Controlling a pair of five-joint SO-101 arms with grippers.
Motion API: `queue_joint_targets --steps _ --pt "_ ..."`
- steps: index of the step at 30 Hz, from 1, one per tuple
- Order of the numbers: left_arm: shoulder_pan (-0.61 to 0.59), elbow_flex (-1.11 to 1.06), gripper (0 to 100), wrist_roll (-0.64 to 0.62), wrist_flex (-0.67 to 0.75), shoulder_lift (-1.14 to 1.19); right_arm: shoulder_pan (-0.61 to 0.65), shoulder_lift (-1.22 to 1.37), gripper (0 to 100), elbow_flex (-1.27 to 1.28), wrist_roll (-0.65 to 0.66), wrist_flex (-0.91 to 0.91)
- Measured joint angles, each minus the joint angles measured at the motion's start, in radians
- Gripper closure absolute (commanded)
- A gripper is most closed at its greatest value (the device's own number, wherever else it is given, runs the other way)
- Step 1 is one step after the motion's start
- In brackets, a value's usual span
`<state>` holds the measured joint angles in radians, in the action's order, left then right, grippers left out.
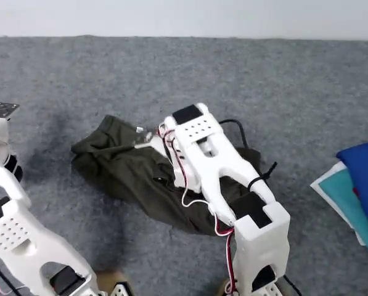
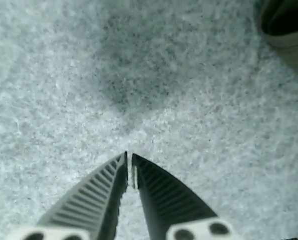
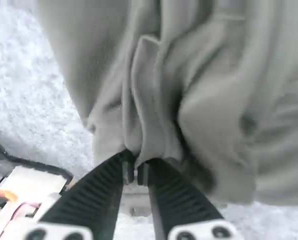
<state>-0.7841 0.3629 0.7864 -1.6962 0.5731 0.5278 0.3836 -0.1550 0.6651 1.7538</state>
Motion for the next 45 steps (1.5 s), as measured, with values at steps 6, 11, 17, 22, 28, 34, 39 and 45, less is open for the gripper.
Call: queue_joint_targets --steps 6,11,17,22,28,34,39,45 --pt "0.000 0.000 99 0.000 0.000 0.000 0.002 -0.005 99.0 -0.048 0.002 0.002" --pt "0.000 0.000 99 0.000 0.000 0.000 -0.078 -0.029 99.0 -0.048 0.006 -0.005" --pt "0.000 0.000 99 0.000 0.000 0.000 -0.328 -0.029 99.0 -0.074 0.006 -0.114" --pt "0.000 -0.005 99 0.000 0.000 0.000 -0.494 -0.018 99.0 -0.133 0.005 -0.221" --pt "0.000 -0.005 99 0.000 0.000 0.000 -0.543 0.091 82.4 -0.218 0.005 -0.232" --pt "0.000 -0.005 99 0.000 0.000 0.000 -0.528 0.110 66.4 -0.341 -0.011 -0.129" --pt "0.000 -0.005 99 0.000 0.000 0.000 -0.483 0.110 76.0 -0.417 -0.009 0.000" --pt "0.000 -0.005 99 0.000 0.000 0.000 -0.413 0.043 79.4 -0.242 0.046 0.003"
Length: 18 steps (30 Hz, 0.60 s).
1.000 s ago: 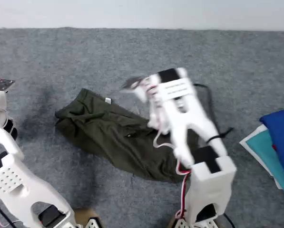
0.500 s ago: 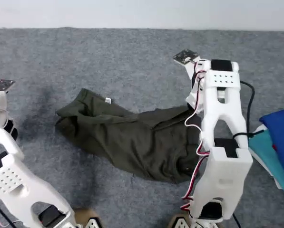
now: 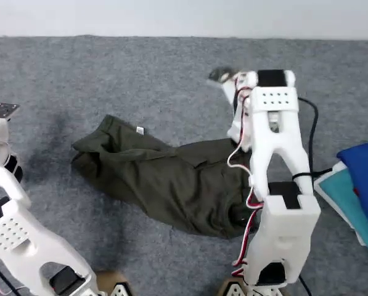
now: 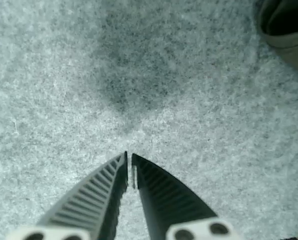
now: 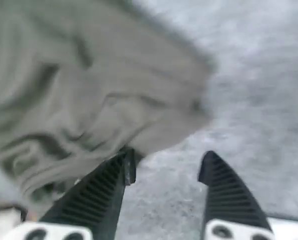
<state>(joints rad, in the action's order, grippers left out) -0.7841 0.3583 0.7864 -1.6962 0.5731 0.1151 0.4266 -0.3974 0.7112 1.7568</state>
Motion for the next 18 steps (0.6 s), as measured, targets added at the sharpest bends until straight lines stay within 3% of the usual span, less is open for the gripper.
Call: queue_joint_targets --steps 6,18 --pt "0.000 0.000 99 0.000 0.000 0.000 0.133 -0.103 70.1 0.327 0.014 0.000" --pt "0.000 0.000 99 0.000 0.000 0.000 0.276 -0.115 72.4 0.503 -0.083 0.000"
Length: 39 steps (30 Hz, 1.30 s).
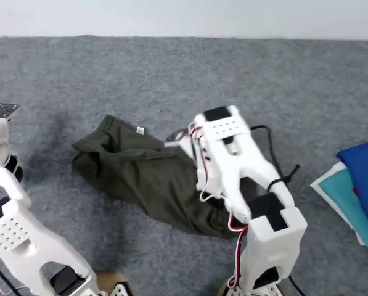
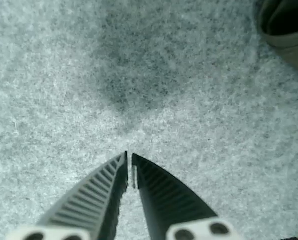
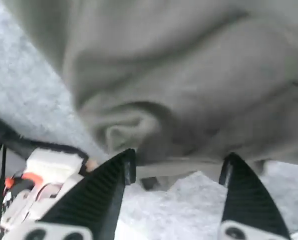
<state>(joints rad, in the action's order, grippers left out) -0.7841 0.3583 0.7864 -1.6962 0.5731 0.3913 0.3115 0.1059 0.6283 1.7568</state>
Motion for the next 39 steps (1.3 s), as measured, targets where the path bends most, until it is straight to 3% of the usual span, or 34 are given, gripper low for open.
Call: queue_joint_targets --steps 2,6,7,9,18,27,30,36,39 --pt "0.000 0.000 99 0.000 0.000 0.000 0.032 0.000 74.7 0.051 -0.002 0.000" --pt "0.000 0.000 99 0.000 0.000 0.000 0.032 -0.023 97.9 0.123 -0.003 -0.055" --pt "0.000 0.000 99 0.000 0.000 0.000 0.032 -0.026 99.7 0.130 -0.003 -0.074" --pt "0.000 0.000 99 0.000 0.000 0.000 0.026 -0.028 96.0 0.132 -0.003 -0.091" --pt "-0.002 0.000 99 0.000 0.000 0.000 -0.046 -0.130 99.0 0.166 -0.003 -0.021" --pt "-0.029 0.000 99 0.021 0.000 0.000 -0.132 -0.331 98.9 0.434 0.083 -0.032" --pt "-0.029 0.000 99 0.023 0.000 0.000 -0.126 -0.397 93.5 0.462 0.081 -0.068" --pt "-0.029 0.000 99 0.026 0.000 0.000 -0.086 -0.494 65.2 0.407 -0.040 -0.100" --pt "-0.029 0.000 99 0.026 0.000 0.000 0.000 -0.497 61.7 0.396 -0.051 -0.106"
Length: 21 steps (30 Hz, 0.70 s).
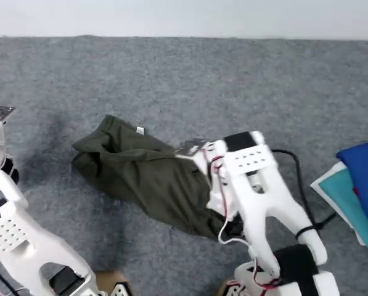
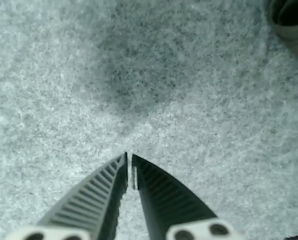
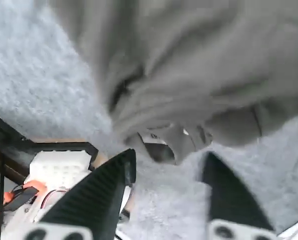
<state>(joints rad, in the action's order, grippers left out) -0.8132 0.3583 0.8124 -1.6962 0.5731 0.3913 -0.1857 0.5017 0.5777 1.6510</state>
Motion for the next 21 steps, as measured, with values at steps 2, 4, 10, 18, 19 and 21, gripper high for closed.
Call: queue_joint_targets --steps 2,4,10,18,19,21 --pt "0.000 0.000 99 0.000 0.000 0.000 0.066 0.003 63.6 0.000 0.000 -0.031" --pt "0.000 0.000 99 0.000 0.000 0.000 0.124 0.035 66.8 0.000 0.000 -0.072" --pt "0.002 0.000 99 0.000 -0.020 0.000 0.141 0.311 88.5 -0.029 0.000 -0.201" --pt "0.005 0.000 99 0.000 -0.026 0.000 0.104 0.445 98.7 -0.107 0.023 -0.183" --pt "0.005 0.000 99 0.000 -0.026 0.000 0.097 0.440 98.8 -0.107 0.034 -0.175" --pt "0.005 -0.002 99 0.000 -0.026 -0.014 0.081 0.414 98.7 -0.107 0.049 -0.147"
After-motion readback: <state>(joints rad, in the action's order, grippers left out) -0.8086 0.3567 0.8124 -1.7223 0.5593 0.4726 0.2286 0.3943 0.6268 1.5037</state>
